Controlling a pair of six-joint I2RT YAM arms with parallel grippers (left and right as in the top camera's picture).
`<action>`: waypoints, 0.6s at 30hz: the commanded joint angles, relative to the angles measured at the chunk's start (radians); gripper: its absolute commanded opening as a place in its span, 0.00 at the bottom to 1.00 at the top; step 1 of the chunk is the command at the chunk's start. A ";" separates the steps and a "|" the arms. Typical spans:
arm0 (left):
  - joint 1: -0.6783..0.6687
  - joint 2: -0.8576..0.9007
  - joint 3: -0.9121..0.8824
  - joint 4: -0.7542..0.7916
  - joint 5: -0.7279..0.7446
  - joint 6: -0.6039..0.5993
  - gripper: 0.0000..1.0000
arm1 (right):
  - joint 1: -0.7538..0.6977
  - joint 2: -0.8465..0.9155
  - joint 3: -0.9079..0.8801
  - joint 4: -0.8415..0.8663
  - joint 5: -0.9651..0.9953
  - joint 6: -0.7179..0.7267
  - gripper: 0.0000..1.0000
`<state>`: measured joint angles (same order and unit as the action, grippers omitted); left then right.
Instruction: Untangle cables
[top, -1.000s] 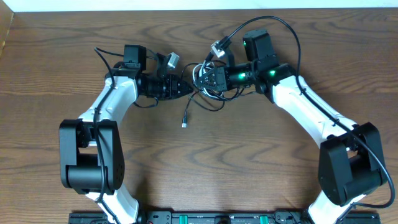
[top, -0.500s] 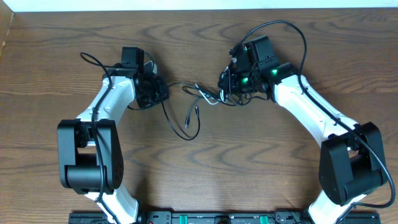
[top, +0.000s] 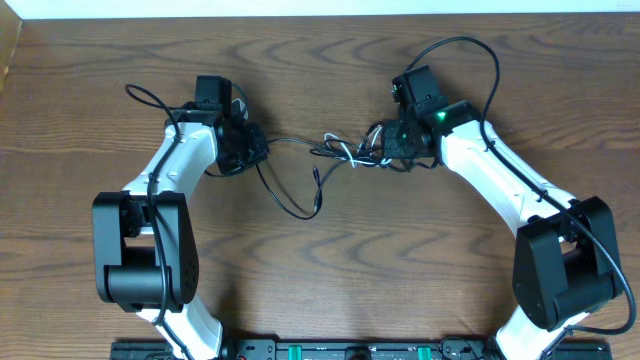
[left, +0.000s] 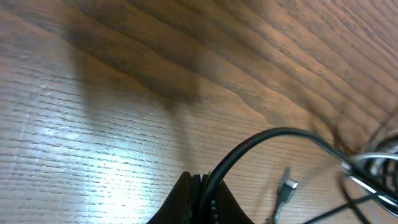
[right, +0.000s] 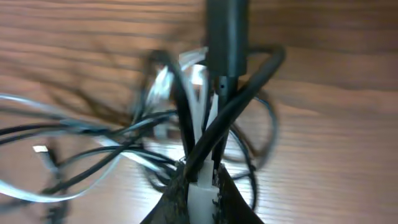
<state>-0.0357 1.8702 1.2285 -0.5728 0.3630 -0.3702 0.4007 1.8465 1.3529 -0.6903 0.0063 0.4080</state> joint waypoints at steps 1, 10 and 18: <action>0.008 0.013 0.006 -0.002 -0.073 -0.010 0.07 | -0.001 0.005 0.002 -0.026 0.210 -0.030 0.04; 0.032 0.013 0.006 -0.010 -0.073 -0.010 0.07 | -0.031 0.005 -0.065 -0.024 0.289 -0.058 0.03; 0.108 0.013 0.006 -0.033 -0.072 -0.044 0.07 | -0.138 0.005 -0.166 0.029 0.291 -0.058 0.02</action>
<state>0.0437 1.8702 1.2285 -0.5991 0.3115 -0.3866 0.3080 1.8465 1.2213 -0.6682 0.2611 0.3614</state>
